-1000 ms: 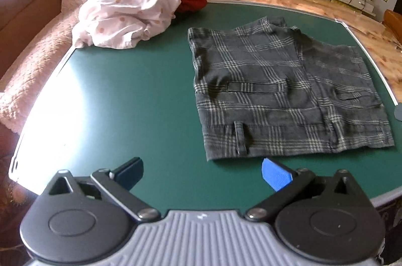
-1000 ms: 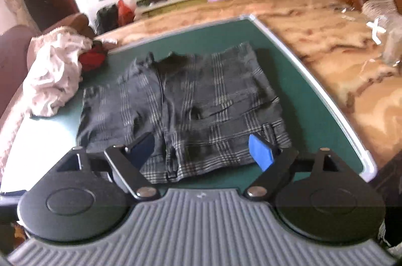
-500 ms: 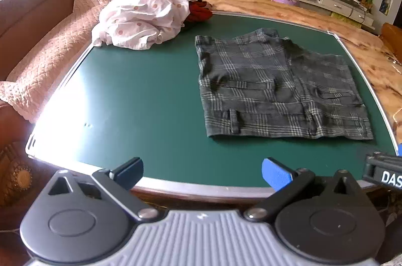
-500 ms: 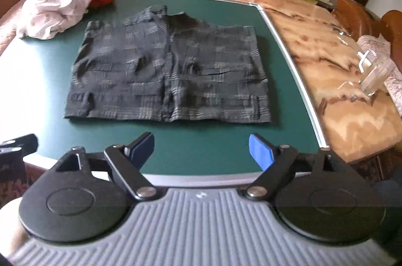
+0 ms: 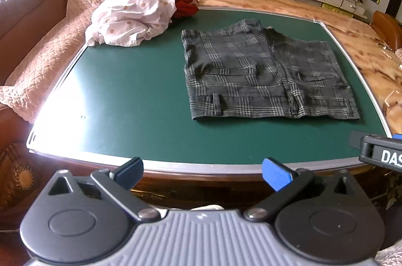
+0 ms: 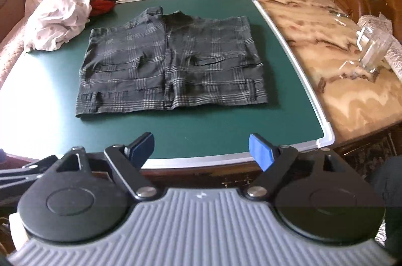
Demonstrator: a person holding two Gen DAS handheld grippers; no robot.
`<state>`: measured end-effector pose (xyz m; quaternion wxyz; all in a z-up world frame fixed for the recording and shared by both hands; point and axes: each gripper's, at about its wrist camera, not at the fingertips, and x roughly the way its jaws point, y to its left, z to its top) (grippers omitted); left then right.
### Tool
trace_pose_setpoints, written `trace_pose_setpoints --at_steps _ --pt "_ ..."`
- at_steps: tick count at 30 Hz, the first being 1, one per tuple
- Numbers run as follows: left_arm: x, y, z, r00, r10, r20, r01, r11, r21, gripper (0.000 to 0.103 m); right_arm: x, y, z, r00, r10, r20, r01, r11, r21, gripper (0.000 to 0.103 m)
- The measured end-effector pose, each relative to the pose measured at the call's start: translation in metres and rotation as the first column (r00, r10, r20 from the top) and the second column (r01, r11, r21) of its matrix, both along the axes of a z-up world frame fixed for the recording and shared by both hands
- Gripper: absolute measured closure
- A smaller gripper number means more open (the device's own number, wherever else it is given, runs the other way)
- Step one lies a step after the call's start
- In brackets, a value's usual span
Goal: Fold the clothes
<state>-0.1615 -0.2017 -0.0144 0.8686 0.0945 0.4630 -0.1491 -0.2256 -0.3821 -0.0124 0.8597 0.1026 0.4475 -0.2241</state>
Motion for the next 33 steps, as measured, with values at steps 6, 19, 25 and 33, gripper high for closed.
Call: trace_pose_setpoints --at_steps 6,19,25,33 --pt "-0.005 -0.001 0.002 1.0 -0.01 0.01 0.01 1.0 -0.002 0.0 -0.006 -0.002 -0.002 1.0 -0.002 0.01 0.002 1.0 0.014 0.013" --pt "-0.01 -0.01 -0.002 0.999 -0.048 0.023 0.048 0.999 0.022 0.0 -0.008 0.003 0.004 1.0 0.003 0.031 -0.003 1.0 0.0 0.013" --pt "-0.009 -0.012 -0.007 0.999 -0.047 0.017 0.047 0.998 0.033 0.0 -0.009 0.0 0.002 0.999 0.007 0.032 -0.007 1.0 0.003 0.013" --pt "-0.004 -0.009 -0.011 1.0 -0.029 0.011 0.029 0.999 0.036 0.0 -0.004 0.005 0.0 0.999 0.012 0.032 -0.011 1.0 -0.003 0.013"
